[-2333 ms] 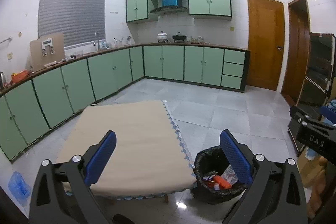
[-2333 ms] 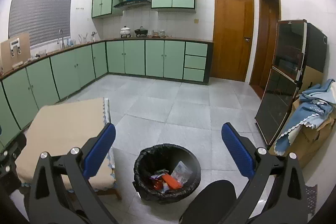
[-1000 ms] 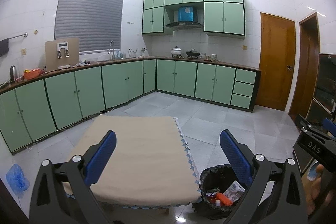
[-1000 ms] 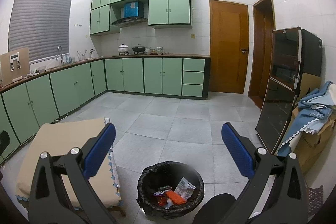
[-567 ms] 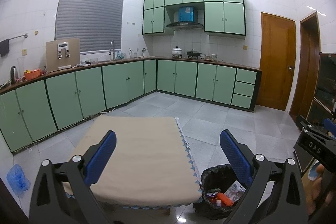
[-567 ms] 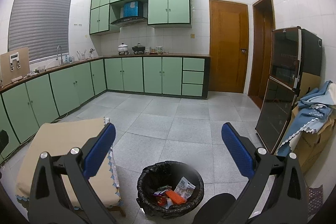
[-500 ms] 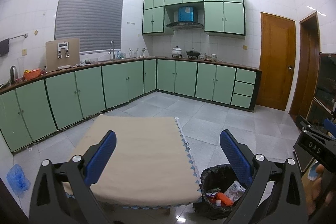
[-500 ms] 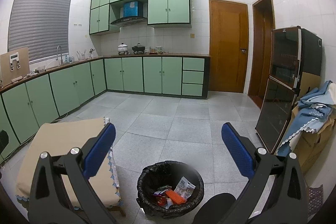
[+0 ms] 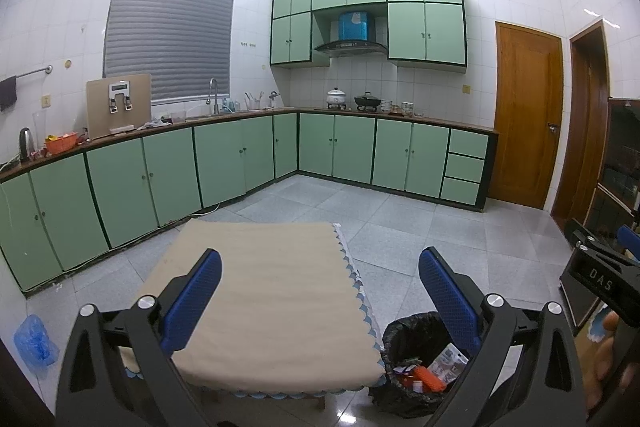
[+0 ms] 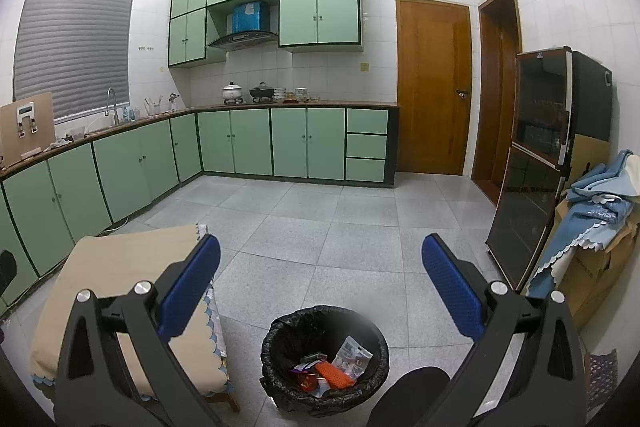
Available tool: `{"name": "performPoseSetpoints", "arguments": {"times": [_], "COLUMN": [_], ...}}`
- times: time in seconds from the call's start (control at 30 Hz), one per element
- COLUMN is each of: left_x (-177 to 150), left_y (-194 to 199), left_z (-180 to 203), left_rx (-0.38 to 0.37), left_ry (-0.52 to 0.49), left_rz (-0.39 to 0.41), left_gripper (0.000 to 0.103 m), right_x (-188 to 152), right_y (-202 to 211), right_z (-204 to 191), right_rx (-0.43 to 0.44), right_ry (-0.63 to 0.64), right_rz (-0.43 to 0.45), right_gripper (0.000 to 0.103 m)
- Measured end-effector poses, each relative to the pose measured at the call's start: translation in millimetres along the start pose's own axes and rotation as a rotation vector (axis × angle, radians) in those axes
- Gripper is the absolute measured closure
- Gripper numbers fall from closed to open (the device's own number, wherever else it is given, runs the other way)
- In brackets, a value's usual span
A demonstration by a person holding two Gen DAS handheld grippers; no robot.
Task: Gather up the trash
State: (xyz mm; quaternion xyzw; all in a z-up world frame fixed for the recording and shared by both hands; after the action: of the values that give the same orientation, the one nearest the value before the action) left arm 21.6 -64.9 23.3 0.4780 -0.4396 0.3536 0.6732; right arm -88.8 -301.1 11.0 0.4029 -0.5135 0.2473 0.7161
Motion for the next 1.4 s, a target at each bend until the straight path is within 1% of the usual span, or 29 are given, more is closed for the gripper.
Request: {"name": "performPoseSetpoints", "arguments": {"times": [1.4], "left_x": [-2.9], "left_y": [-0.5], "left_z": [5.8], "left_rx": [-0.004], "left_ry": [-0.002], "left_rz": [-0.005], "left_gripper": [0.006], "right_x": [-1.3], "right_y": [-0.4], "right_z": [1.5], "right_rx": [-0.002], "right_ry": [-0.004], "right_rz": [-0.002], "right_gripper": [0.005]}}
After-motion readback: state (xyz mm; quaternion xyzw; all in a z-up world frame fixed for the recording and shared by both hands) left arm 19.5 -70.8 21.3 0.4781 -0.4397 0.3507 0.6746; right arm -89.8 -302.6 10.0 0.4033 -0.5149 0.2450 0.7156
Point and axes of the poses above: each gripper's, at about its wrist camera, not at the fingertips, and y roughly against the way its jaws point, z to its right, x to its top, the point moved 2 cm from there along -y, roughly the way its jaws point, and after that the axes turned 9 degrees about y, right-handed, at the moved point
